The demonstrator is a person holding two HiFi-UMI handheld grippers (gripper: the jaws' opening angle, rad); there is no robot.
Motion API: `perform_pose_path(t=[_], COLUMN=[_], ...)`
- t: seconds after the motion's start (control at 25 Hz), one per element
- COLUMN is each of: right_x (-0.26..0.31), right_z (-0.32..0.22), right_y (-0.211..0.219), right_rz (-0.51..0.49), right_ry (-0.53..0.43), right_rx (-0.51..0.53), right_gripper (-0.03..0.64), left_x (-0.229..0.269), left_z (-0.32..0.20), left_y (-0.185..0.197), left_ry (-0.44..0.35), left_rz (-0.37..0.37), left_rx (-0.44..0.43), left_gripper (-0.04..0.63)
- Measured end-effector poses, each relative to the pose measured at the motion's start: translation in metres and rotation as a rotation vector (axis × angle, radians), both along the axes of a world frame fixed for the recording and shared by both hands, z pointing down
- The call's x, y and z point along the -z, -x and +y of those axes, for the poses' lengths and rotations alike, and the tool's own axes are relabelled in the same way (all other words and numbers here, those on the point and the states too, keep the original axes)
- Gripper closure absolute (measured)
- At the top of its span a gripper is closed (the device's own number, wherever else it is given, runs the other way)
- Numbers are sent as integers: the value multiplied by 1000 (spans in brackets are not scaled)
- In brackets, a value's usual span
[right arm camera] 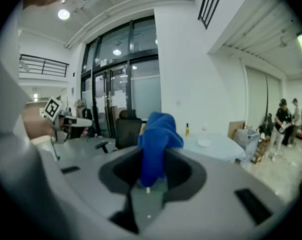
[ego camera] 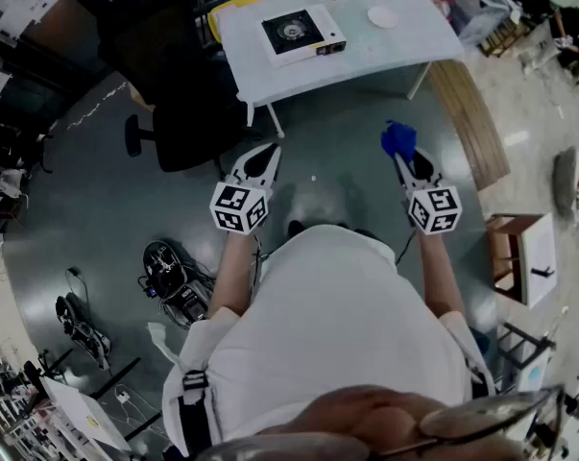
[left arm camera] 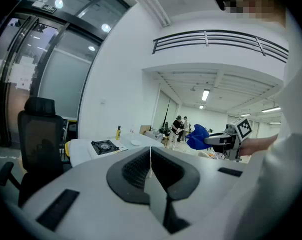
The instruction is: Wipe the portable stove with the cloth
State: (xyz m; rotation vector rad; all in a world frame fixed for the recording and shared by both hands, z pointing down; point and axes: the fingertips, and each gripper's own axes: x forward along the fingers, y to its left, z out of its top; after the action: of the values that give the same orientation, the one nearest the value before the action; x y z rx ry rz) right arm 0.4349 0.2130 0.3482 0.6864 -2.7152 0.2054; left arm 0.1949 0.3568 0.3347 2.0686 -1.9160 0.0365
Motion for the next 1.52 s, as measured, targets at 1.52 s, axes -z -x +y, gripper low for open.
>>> perform_pose_path(t=[1.52], right_x=[-3], right_z=[44], right_y=[50], right_rz=[43], right_ry=[15], right_rx=[-104], right_gripper=[485], left_x=[-20], left_z=[28], left_y=[58], left_ry=[20], left_rz=[33], left_rx=[-123], left_gripper=[558])
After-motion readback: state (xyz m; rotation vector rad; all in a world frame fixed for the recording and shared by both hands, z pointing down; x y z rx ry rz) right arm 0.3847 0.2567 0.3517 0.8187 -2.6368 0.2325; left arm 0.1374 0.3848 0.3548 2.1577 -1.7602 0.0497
